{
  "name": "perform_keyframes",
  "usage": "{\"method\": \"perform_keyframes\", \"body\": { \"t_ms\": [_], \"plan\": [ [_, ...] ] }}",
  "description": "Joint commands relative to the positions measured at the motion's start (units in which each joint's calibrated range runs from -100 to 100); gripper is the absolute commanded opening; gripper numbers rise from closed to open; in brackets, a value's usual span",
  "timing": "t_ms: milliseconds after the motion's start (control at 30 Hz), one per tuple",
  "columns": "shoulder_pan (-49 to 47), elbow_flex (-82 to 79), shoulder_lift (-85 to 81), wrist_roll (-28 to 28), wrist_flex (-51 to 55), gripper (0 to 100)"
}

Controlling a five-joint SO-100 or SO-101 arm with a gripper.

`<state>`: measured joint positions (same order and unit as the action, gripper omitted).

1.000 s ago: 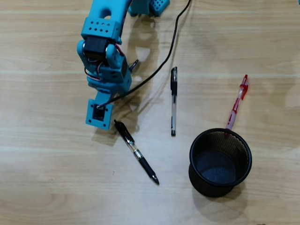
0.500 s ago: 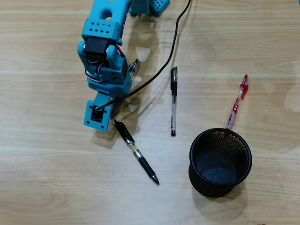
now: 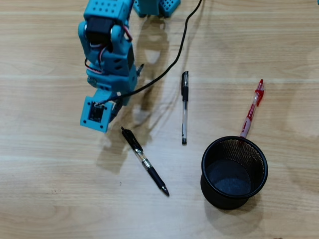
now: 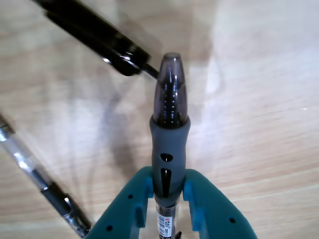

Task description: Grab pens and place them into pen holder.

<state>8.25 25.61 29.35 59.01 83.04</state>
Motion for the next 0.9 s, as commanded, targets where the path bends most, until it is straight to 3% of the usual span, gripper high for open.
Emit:
{"method": "perform_keyframes", "body": {
  "t_ms": [0, 433, 867],
  "plan": [
    [-1.9, 2.1, -12.1, 0.2, -0.6, 2],
    [-8.5, -7.4, -37.5, 0.2, -5.1, 2],
    [-24.1, -9.3, -37.2, 0.3, -34.8, 2]
  ]
}}
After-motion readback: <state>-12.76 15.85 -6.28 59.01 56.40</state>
